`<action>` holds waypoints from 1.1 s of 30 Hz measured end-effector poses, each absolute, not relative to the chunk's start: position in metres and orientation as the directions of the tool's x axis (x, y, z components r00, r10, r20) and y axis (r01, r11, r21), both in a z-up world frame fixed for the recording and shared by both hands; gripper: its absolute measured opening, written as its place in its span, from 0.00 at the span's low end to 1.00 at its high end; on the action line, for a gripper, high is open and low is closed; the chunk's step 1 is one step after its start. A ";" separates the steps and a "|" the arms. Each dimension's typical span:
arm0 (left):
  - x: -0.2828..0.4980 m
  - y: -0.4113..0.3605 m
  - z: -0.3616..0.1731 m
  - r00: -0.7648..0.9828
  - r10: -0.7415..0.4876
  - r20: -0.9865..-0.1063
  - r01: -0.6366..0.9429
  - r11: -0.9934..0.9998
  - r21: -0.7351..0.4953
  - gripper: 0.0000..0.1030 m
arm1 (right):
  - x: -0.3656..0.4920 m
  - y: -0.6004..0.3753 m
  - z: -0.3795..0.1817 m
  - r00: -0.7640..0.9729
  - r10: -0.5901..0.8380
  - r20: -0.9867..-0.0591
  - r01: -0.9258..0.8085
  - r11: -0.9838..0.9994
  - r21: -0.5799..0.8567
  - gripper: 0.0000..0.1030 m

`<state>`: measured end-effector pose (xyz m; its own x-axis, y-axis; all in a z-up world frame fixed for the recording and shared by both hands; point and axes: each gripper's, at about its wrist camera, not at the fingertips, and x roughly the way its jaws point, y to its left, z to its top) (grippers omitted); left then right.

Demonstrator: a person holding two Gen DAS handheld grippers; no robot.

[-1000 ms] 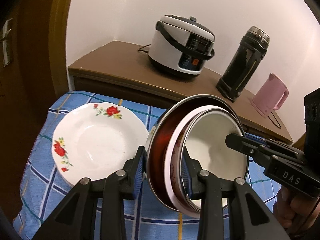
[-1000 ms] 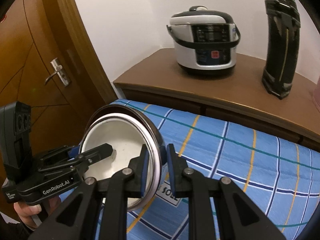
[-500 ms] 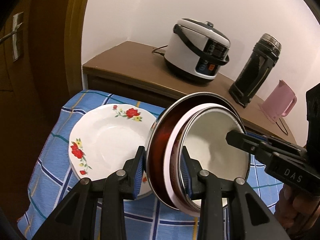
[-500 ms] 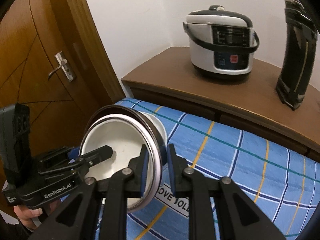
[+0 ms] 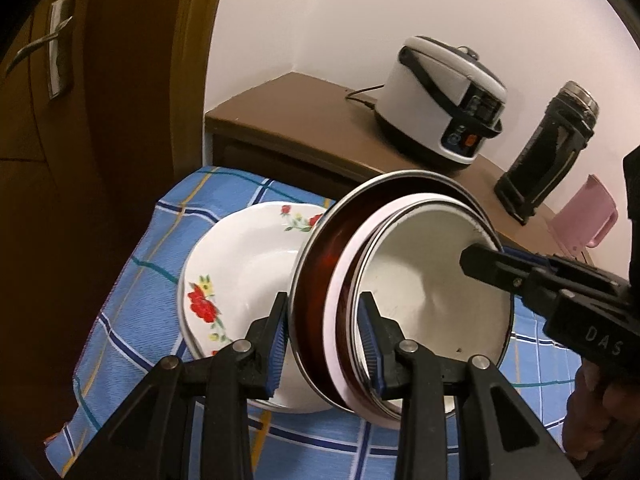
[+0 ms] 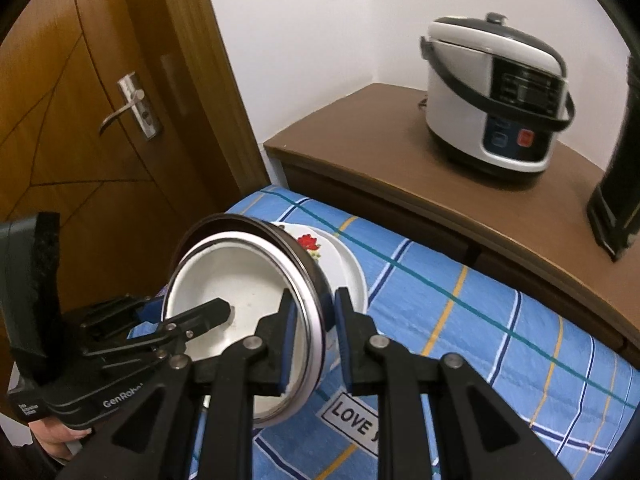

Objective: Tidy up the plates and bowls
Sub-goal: 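Lower the nested bowls onto the red-flower plate with both grippers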

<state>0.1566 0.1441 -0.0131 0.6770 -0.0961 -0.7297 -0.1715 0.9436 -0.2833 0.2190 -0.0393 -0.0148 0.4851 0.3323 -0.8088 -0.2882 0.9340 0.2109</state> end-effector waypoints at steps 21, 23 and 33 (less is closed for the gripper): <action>0.168 0.169 -0.035 0.598 -0.109 -0.794 -0.213 0.933 -0.289 0.35 | 0.266 -0.013 -0.059 0.314 0.372 -0.873 -0.311 0.909 0.276 0.22; 0.170 0.169 -0.035 0.595 -0.110 -0.796 -0.211 0.935 -0.287 0.35 | 0.270 -0.013 -0.062 0.307 0.377 -0.874 -0.308 0.908 0.283 0.22; 0.186 0.186 -0.043 0.590 -0.171 -0.789 -0.207 0.912 -0.353 0.38 | 0.293 -0.009 -0.073 0.297 0.376 -0.878 -0.275 0.914 0.299 0.26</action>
<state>0.1857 0.1862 -0.0433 0.5902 -0.1713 -0.7889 -0.2069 0.9125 -0.3530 0.2927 -0.0090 -0.0728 0.2970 0.3761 -0.8777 -0.2746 0.9140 0.2987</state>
